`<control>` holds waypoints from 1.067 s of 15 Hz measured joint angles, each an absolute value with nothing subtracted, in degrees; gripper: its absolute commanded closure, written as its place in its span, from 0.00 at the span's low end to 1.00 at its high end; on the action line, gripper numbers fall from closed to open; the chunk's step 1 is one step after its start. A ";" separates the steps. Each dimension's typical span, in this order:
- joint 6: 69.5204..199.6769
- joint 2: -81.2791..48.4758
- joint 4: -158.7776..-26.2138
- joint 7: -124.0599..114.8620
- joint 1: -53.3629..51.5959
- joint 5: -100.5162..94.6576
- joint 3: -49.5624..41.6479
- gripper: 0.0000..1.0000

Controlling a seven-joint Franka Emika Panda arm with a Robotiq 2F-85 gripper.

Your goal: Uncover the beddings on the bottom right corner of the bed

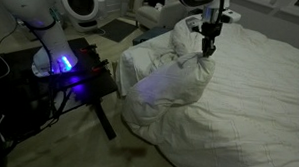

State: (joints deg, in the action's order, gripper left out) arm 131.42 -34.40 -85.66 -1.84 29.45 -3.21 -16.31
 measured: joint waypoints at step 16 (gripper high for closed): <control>156.63 -40.96 -90.59 -36.45 17.12 -3.25 -36.03 0.47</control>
